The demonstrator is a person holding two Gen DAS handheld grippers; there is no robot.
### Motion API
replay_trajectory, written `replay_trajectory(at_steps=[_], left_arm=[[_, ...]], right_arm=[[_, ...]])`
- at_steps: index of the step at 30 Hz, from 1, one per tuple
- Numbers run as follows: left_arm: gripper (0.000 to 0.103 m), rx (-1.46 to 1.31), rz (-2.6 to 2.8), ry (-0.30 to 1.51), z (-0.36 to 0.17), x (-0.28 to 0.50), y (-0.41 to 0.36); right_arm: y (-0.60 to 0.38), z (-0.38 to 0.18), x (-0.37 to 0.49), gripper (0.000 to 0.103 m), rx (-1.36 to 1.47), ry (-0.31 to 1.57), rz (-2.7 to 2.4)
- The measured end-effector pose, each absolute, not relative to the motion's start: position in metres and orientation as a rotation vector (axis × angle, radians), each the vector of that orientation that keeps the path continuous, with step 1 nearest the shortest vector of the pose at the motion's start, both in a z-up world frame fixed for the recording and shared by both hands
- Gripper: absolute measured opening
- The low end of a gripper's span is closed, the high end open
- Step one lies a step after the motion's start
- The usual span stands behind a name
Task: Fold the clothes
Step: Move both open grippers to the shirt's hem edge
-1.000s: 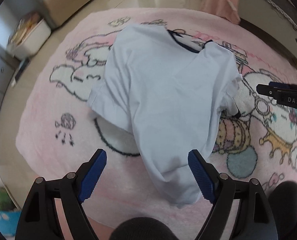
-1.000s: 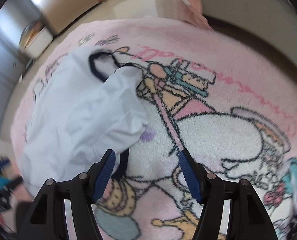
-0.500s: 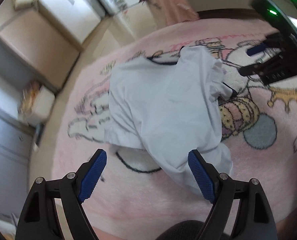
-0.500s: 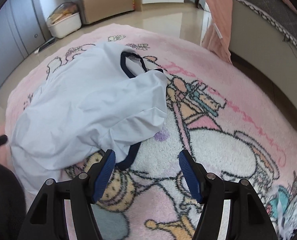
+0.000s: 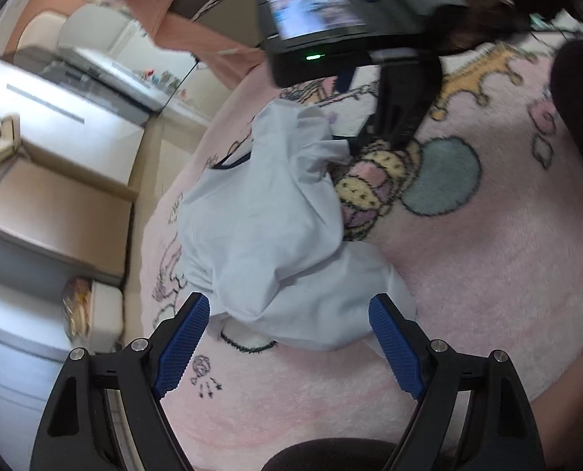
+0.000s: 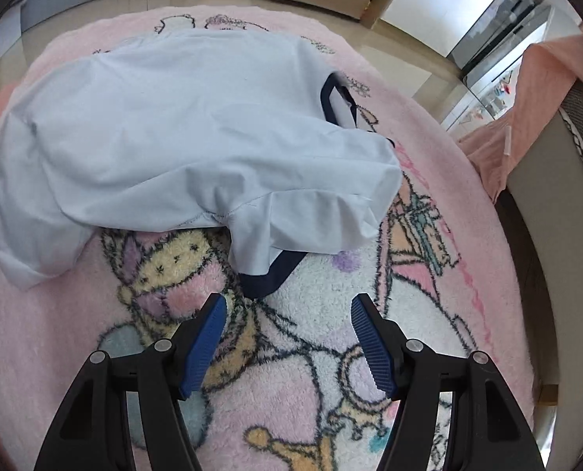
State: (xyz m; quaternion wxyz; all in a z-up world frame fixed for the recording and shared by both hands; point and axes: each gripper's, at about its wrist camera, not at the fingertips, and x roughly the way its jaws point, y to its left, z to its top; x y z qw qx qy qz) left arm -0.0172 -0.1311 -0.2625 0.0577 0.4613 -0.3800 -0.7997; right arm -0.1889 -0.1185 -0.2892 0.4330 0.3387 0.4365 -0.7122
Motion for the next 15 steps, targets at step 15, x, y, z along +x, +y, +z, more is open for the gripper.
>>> replay_trajectory(at_steps=[15], left_arm=[[0.084,1.306,-2.243,-1.633,-0.318,-0.014,-0.093]], right_arm=[[-0.135,-0.310,-0.188,0.066,0.874,1.156,-1.772]])
